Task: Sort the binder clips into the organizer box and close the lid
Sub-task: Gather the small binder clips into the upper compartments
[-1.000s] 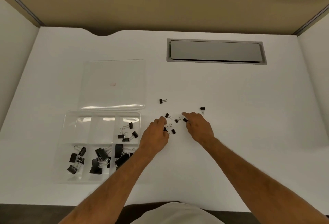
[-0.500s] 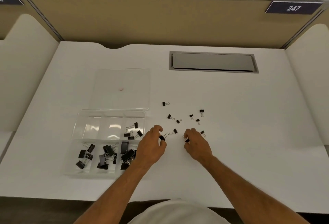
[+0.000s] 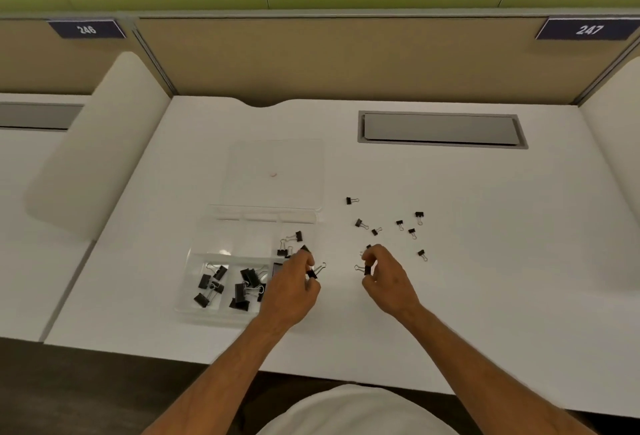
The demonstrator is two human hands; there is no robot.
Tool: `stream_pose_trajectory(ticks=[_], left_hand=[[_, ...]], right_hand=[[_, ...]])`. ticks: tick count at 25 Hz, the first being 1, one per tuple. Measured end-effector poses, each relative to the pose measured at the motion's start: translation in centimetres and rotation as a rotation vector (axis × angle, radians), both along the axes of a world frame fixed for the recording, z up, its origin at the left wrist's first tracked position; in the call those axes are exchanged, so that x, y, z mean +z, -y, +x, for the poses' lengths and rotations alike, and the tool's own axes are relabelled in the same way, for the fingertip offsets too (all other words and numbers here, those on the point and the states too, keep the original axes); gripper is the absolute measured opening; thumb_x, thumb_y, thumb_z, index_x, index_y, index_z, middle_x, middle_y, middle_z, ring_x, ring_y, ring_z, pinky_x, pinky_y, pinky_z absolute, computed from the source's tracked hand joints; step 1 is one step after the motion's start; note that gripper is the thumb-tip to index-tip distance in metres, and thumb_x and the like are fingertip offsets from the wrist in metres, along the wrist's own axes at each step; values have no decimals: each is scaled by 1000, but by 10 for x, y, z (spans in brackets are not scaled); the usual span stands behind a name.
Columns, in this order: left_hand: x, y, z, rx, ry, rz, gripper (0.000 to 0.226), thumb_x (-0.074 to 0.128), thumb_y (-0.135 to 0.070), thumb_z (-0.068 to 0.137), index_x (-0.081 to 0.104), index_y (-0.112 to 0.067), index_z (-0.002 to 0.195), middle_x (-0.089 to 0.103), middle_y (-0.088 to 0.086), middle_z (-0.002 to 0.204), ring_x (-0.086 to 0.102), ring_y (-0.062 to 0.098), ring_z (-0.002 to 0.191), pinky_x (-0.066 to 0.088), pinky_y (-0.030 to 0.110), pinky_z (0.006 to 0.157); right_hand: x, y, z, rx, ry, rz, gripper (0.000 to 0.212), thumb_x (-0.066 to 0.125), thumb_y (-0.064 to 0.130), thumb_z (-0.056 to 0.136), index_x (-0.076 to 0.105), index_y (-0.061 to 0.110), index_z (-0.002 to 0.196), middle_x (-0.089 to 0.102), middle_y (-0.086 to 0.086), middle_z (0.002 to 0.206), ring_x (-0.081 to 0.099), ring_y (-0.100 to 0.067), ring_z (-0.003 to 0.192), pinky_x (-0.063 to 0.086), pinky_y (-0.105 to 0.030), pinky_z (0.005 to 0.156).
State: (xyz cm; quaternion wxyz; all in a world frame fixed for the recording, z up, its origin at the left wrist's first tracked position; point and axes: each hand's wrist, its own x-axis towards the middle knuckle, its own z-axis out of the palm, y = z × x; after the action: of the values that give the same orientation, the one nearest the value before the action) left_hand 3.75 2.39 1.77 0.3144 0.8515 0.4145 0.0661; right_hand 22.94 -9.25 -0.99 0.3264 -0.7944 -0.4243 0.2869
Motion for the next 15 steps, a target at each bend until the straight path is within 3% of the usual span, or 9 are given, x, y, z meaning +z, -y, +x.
stream_pose_trajectory(ticks=[4, 8, 15], left_hand=[[3, -40, -31, 26, 39, -11, 25, 58, -17, 87, 42, -33, 98, 51, -17, 87, 51, 5, 67, 39, 18, 55], [-2, -85, -63, 43, 55, 24, 27, 60, -20, 88, 43, -35, 103, 51, -19, 94, 49, 0, 74, 34, 15, 58], [-21, -131, -86, -6, -44, 48, 34, 60, -19, 90, 43, -30, 117, 56, -11, 103, 53, 7, 84, 47, 24, 66]], right_hand=[[6, -23, -19, -44, -4, 21, 43, 60, 2, 78, 49, 34, 104, 56, 17, 97, 47, -9, 61, 42, -20, 60], [3, -52, -47, -82, -17, 36, 45, 63, 4, 82, 49, 33, 113, 57, 17, 98, 51, -12, 63, 45, -20, 62], [-1, -78, -100, -122, -45, 37, 46, 64, 6, 84, 48, 31, 118, 57, 16, 98, 52, -8, 58, 45, -20, 61]])
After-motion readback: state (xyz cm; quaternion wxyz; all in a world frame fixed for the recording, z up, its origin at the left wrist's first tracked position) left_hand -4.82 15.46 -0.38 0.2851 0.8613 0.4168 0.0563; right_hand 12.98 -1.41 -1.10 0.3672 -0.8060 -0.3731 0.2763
